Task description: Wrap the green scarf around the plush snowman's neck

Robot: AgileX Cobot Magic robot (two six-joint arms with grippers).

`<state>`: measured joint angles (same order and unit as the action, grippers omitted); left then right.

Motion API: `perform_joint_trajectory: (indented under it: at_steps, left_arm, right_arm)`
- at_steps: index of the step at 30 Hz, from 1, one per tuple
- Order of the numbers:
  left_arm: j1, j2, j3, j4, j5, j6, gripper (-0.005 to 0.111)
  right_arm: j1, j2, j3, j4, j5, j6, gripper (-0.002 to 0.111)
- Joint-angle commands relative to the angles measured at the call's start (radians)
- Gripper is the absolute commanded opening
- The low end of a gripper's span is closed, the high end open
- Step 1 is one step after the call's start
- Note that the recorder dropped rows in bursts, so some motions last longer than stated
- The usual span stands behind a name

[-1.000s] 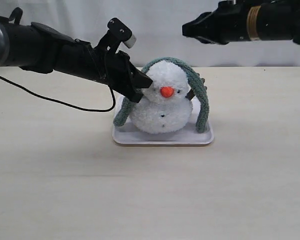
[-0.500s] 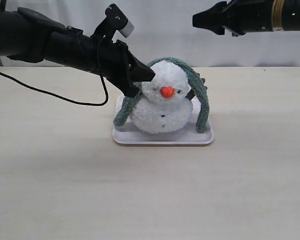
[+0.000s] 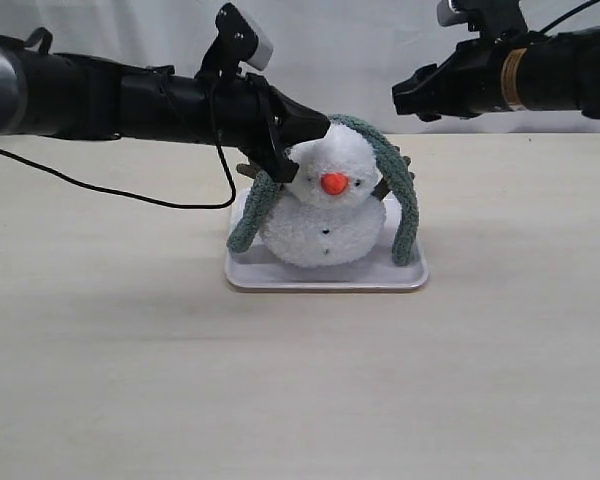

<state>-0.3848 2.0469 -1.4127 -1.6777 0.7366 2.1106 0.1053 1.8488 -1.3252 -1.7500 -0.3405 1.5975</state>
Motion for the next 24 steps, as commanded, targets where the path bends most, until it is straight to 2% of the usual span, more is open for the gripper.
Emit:
perform_joint_trajectory:
  at_steps: [1, 6, 10, 16, 24]
  left_arm:
    - [0.0, 0.055, -0.021, -0.026, -0.015, 0.032, 0.0]
    - [0.0, 0.059, -0.033, -0.026, -0.003, 0.032, 0.0]
    - [0.0, 0.059, -0.033, -0.028, 0.012, 0.032, 0.0]
    - [0.0, 0.059, -0.033, -0.028, 0.017, 0.032, 0.0]
    - [0.0, 0.059, -0.033, -0.028, 0.017, 0.032, 0.0]
  right_arm:
    - [-0.045, 0.004, -0.066, 0.006, -0.276, 0.053, 0.049]
    - [-0.05, 0.01, -0.082, 0.006, -0.268, -0.059, 0.049]
    - [-0.047, 0.045, -0.078, 0.006, -0.273, -0.069, 0.048]
    - [-0.047, 0.124, -0.076, 0.006, -0.271, -0.127, 0.035]
    - [-0.045, 0.163, -0.076, 0.006, -0.313, -0.175, 0.036]
